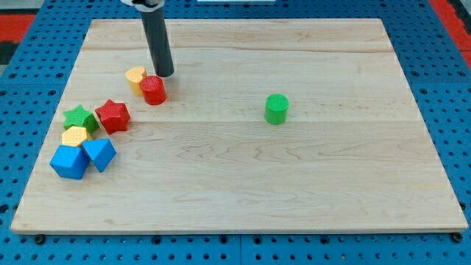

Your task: Push the yellow heart into the red star

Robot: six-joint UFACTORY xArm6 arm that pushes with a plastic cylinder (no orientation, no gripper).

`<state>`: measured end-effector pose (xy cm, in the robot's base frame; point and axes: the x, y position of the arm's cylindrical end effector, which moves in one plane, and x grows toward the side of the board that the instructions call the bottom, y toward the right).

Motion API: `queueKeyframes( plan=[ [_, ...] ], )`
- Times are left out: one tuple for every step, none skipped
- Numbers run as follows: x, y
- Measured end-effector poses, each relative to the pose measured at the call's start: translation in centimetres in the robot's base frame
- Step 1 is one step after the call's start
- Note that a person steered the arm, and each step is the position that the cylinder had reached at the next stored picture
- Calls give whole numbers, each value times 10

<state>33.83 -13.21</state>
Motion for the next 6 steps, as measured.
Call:
queueKeyframes(
  plan=[
    [40, -7],
    [80, -20],
    [91, -15],
    [56, 13],
    [3, -4],
    [-7, -24]
  ],
)
